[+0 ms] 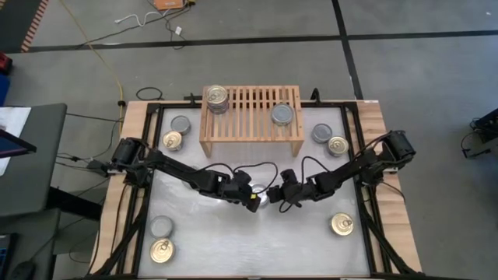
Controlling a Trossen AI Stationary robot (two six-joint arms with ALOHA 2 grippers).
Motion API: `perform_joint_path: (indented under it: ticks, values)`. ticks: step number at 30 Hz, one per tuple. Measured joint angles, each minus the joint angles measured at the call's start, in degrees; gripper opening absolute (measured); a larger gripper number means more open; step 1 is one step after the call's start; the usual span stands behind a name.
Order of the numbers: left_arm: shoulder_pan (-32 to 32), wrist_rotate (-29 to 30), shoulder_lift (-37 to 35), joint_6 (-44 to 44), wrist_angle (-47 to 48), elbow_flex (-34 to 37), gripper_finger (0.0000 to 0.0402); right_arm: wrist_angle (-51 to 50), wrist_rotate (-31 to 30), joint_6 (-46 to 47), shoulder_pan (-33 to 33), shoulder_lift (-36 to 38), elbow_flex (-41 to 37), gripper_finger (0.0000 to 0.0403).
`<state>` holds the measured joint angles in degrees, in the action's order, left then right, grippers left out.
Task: Stack canned seafood by type on shelf
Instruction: Stack the green tuna can on top of the other green tuna can on the shelf
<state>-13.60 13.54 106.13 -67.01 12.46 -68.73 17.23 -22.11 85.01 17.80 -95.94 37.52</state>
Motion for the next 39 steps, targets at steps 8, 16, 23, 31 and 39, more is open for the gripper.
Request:
perform_joint_path:
  ticks: [8,16,23,31,39]
  values:
    - [0.0,-1.6,0.7,-0.7,-1.9,0.0,0.0299,-0.1,0.5,0.7,0.6,0.0,0.3,0.0107]
    - [0.0,-1.4,0.8,-0.4,-2.9,0.0,0.0299,-1.4,1.0,0.9,0.4,0.0,0.4,0.0107]
    - [0.1,-1.2,0.8,-0.3,-3.1,0.0,0.0299,-1.8,1.2,1.1,0.4,-0.8,0.5,0.0107]
    - [0.1,-0.8,0.8,-0.1,-3.3,0.1,0.0299,-1.0,2.0,0.2,0.0,-1.7,0.5,0.0107]
    - [0.1,-0.9,0.8,-0.1,-2.1,0.1,0.0299,-1.1,2.1,0.0,0.0,-1.8,0.5,0.0107]
